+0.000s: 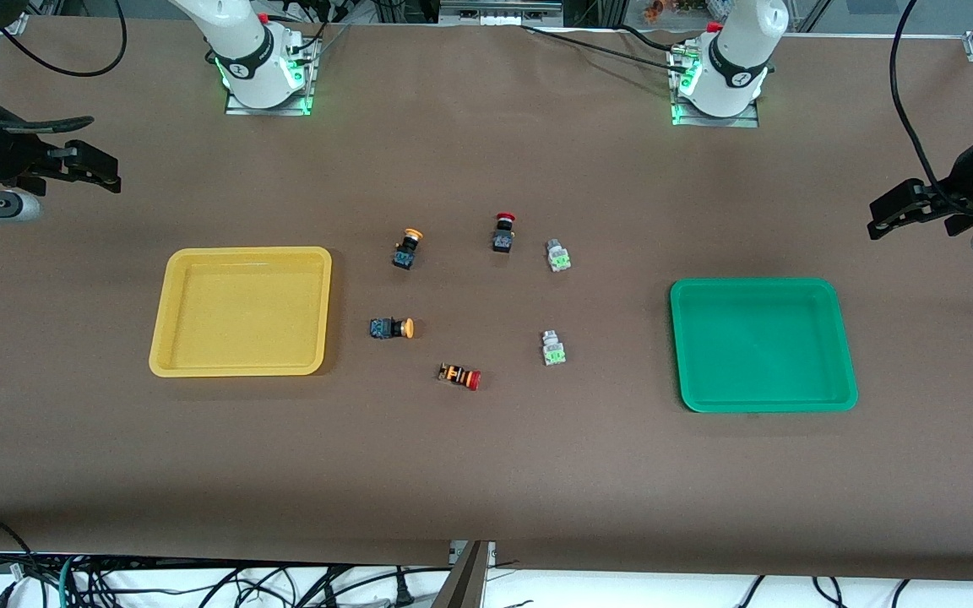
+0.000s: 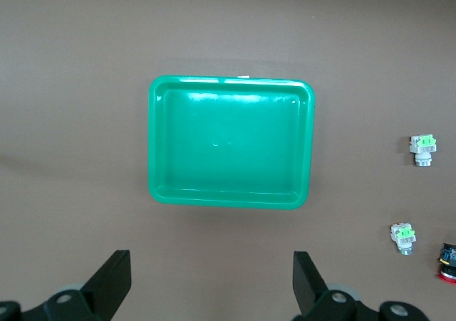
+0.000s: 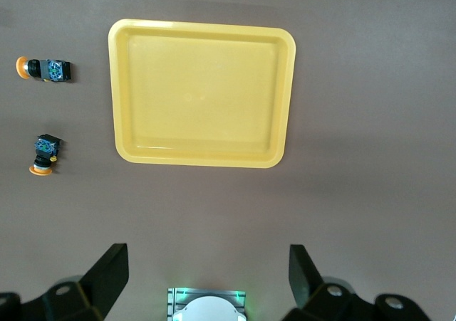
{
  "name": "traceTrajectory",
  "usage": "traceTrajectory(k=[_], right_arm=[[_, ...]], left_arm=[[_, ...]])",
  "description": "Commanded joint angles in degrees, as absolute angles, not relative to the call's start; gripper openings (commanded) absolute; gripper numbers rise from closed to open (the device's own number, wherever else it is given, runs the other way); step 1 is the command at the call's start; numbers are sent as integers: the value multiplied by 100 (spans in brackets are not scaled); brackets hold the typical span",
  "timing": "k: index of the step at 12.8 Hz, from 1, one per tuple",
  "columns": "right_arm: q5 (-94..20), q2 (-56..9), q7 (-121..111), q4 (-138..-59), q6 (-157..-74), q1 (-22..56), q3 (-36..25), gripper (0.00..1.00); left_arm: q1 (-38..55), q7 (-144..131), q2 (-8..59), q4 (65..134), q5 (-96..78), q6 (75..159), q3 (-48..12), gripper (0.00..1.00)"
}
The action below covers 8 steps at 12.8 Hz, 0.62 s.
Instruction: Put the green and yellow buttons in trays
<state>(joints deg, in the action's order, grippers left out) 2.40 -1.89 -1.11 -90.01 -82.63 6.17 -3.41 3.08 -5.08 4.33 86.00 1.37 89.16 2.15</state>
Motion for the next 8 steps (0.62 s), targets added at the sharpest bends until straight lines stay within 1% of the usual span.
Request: traceTrajectory(k=[1,5,8], right_arm=[[264,-167,-18,-8991,-8235,624,-334,100],[281,-167,-44,-8991,-8270,633,-325,100],[316,-378,18,-9009,-8296,642,-316,100]], left_arm=[[272,-510,519,8394,17,8771,211,100],[272,-483,510,8394,18,8754,202,100],[272,-466,518,8411,18,8605,185,100]])
